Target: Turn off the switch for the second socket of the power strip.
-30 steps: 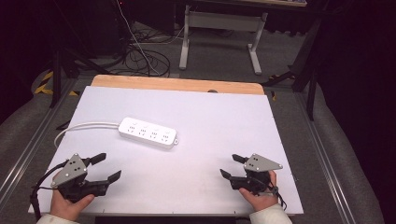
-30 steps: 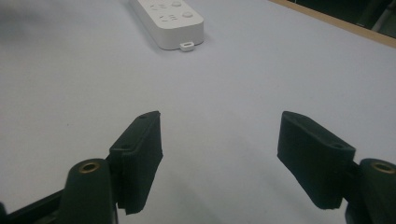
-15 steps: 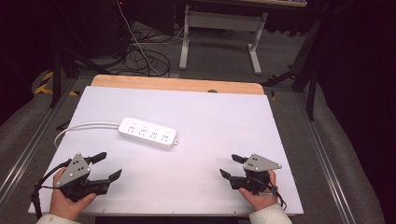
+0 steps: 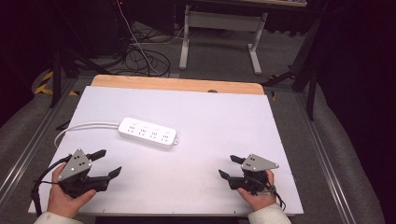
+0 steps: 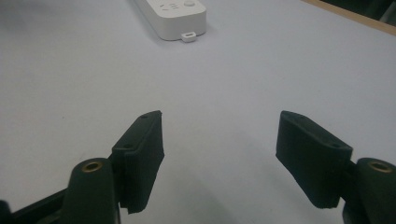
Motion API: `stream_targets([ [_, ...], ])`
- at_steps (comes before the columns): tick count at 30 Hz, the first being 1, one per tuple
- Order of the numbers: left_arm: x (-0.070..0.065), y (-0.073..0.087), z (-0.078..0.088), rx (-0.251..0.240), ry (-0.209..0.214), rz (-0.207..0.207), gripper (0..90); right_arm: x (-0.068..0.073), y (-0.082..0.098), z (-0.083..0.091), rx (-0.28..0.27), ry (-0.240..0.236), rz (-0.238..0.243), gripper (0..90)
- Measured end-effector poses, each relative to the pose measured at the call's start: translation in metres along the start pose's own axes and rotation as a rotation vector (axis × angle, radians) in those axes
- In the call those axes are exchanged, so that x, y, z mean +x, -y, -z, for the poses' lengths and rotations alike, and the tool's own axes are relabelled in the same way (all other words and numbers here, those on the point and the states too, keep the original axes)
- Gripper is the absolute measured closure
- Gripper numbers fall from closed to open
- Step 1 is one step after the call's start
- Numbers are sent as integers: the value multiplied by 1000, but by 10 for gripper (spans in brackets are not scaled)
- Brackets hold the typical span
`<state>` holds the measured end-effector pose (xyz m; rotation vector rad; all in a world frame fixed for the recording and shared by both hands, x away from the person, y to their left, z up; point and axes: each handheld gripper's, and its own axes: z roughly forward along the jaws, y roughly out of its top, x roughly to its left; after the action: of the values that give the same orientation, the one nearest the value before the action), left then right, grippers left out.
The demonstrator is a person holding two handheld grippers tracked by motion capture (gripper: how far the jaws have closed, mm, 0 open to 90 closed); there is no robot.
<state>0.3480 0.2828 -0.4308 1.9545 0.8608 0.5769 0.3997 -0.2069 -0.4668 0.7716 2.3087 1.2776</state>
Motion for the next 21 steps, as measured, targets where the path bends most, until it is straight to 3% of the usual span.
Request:
stream_targets([
  [7,7,-16,-2,-15,26,15,246,-9,8,-1,-9,1,-62,328],
  [15,14,-34,-9,-12,41,-4,268,-9,12,-1,6,10,-68,325],
  [21,18,-47,-20,56,54,0,281,-8,16,3,15,25,-69,321],
])
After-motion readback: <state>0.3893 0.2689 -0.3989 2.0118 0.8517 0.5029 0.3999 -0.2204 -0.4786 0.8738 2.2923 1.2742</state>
